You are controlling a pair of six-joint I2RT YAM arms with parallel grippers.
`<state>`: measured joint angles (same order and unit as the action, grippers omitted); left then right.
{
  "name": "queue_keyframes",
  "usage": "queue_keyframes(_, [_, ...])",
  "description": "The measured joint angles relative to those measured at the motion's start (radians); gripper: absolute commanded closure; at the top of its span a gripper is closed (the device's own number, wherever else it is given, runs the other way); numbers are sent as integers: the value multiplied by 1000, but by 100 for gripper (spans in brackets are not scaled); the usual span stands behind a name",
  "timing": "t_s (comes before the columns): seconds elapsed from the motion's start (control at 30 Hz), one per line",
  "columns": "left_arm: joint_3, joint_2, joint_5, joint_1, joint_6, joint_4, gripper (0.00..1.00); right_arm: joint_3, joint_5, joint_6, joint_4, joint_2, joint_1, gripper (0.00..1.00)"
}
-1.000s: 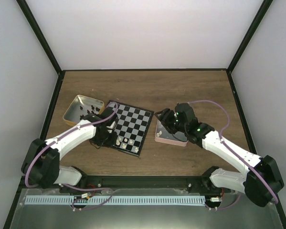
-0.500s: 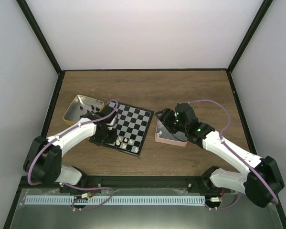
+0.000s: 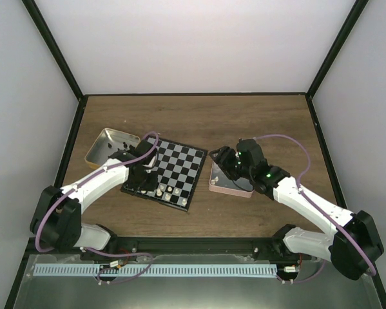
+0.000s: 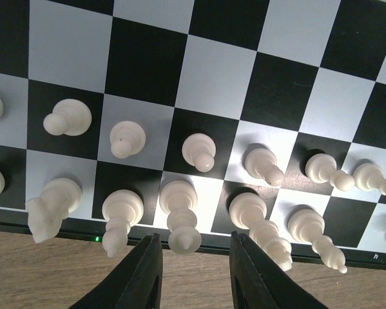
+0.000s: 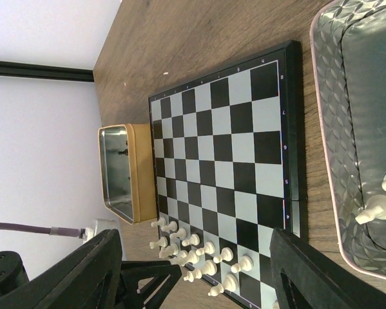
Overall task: Set up the chess pieces on the board
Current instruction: Place the chess piece on the chessboard.
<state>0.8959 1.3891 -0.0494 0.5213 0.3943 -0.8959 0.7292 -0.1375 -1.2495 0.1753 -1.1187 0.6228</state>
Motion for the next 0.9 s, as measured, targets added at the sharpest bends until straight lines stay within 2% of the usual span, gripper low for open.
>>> queue_keyframes(0.2, [0, 5, 18, 0, 2, 19, 70, -1, 0, 0, 0, 0, 0, 35])
queue_keyframes(0.63, [-2, 26, 31, 0, -4, 43, 83, -12, 0, -1, 2, 10, 0, 35])
queue_keyframes(0.9, [-10, 25, 17, 0, -11, 42, 85, -24, 0, -4, 0, 16, 0, 35])
